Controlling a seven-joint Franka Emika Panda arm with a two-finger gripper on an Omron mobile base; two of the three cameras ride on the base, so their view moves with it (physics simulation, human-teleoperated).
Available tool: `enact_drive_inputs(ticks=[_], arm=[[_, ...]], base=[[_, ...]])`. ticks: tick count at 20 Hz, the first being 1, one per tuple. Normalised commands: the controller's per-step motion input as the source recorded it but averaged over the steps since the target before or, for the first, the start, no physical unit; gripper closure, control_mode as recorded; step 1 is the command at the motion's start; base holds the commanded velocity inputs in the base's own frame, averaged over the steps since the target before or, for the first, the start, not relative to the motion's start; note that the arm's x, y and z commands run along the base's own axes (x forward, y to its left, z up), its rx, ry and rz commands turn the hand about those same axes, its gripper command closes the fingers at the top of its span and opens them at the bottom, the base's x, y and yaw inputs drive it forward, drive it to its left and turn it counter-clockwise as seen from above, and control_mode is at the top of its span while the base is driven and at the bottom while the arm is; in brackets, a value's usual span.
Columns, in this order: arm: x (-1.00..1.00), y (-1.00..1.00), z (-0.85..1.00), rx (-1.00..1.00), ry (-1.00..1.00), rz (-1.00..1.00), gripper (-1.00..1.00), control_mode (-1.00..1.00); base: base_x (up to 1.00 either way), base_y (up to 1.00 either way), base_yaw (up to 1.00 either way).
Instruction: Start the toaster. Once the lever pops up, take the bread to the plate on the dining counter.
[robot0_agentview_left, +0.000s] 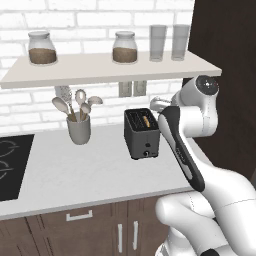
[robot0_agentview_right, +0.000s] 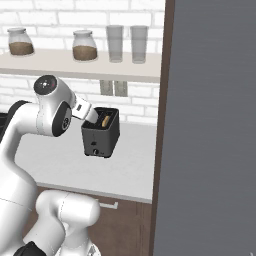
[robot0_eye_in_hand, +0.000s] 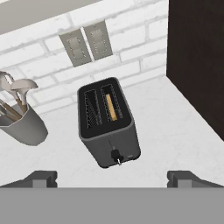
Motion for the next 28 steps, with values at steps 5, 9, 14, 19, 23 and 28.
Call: enact_drive_inputs(ticks=[5,9,14,19,23,28], arm=[[0.00,0.00,0.00,0.00,0.00,0.00,-1.00,-1.00],[0.00,0.00,0.00,0.00,0.00,0.00,-1.00,-1.00],[0.00,0.00,0.00,0.00,0.00,0.00,-1.00,-1.00],[0.00,0.00,0.00,0.00,0.00,0.00,-1.00,-1.00],[0.00,0.00,0.00,0.00,0.00,0.00,-1.00,-1.00],[0.00,0.00,0.00,0.00,0.00,0.00,-1.00,-1.00]], base=[[0.00,0.00,0.00],[0.00,0.00,0.00],[0.00,0.00,0.00],[0.00,0.00,0.00],[0.00,0.00,0.00],[0.00,0.00,0.00]])
